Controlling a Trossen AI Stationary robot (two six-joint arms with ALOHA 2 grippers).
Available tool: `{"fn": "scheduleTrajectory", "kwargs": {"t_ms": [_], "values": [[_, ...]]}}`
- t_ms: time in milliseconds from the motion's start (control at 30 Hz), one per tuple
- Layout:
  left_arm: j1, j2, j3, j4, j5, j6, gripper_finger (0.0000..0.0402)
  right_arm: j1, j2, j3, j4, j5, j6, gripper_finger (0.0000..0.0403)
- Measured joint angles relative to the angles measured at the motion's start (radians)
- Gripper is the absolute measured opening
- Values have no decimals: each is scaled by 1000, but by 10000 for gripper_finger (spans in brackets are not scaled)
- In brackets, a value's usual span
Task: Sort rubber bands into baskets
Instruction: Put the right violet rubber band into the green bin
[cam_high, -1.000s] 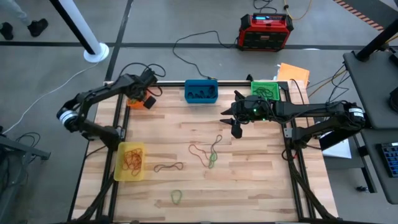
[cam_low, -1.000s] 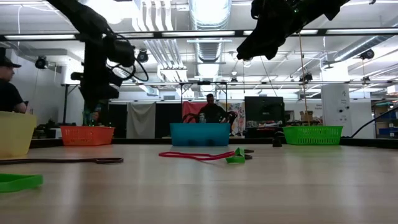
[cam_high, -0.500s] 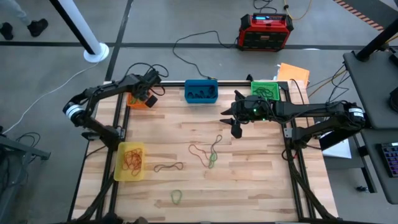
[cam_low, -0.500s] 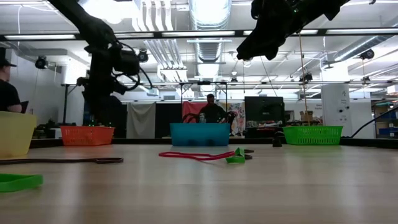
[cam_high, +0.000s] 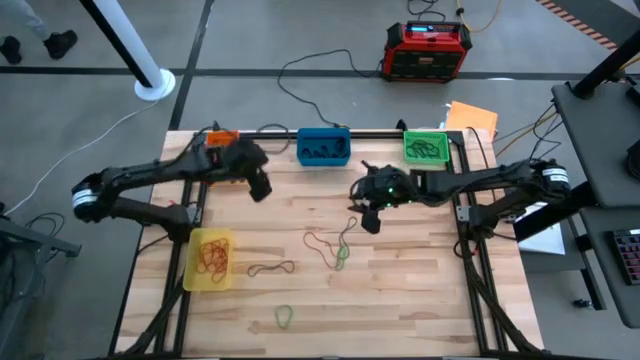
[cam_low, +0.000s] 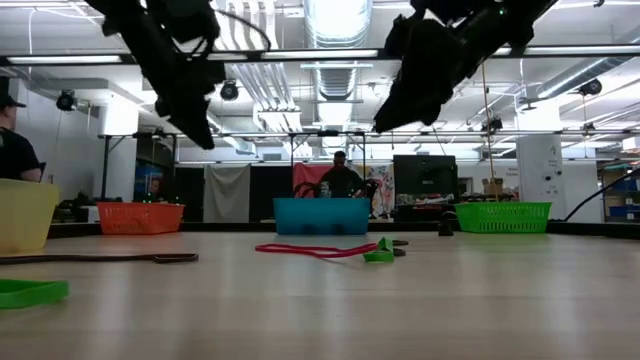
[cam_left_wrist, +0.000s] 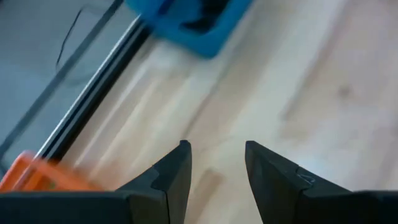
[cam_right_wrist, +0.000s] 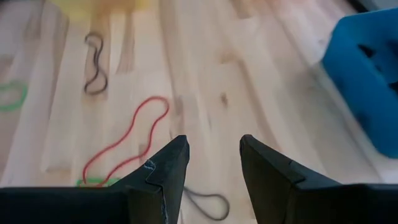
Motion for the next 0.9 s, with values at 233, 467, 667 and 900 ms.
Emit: {"fn": "scheduleTrajectory", "kwargs": {"t_ms": [233,467,667,900], "values": [[-188,-95,-110,141,1,6,135,65,61,0,-12,-1,-74,141],[-295,-198,-173,291,1,35,135,102,129,0,-5,6,-208,141],[-344,-270,-183,332,1,50,135,100,211,0,3,10,-246,141],[-347,-277,-183,329,1,57,135,100,322,0,58,-1,-275,141]]}}
